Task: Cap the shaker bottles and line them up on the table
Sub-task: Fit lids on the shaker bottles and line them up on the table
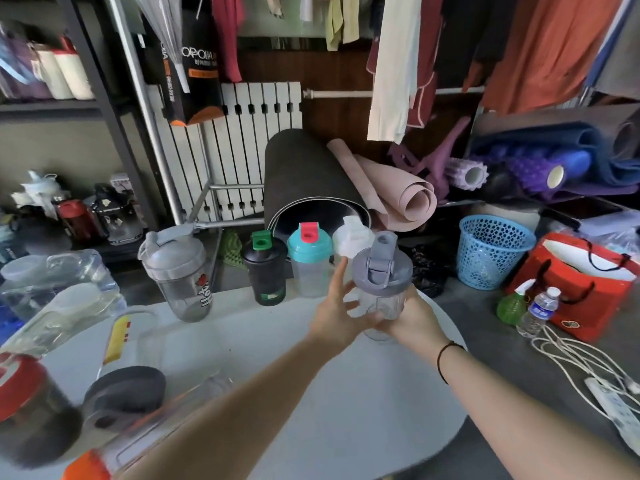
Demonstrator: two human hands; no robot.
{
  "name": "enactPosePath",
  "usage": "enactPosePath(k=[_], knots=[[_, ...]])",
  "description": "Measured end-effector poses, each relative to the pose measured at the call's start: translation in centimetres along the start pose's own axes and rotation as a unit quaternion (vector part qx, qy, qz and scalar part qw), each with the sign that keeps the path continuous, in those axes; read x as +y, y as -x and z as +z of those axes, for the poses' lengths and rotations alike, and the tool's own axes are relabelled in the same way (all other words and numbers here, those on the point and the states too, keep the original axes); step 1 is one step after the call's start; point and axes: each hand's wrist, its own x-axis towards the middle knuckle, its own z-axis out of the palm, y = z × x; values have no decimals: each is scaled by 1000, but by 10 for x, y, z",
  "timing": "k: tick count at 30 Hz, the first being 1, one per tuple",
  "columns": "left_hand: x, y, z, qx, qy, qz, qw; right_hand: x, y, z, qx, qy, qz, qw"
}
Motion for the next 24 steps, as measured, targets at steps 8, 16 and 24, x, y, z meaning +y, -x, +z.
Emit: enactPosePath(k=[8, 16, 24], knots=[[-13, -19, 12, 19, 19, 3, 1000, 2, -25, -6, -27, -34, 14, 999], [-16, -23, 14, 31, 18, 18, 999, 8, -29, -1, -34, -77, 27, 996], [-19, -26, 15, 41, 17, 12, 999, 3, -26, 2, -33, -98, 27, 994]])
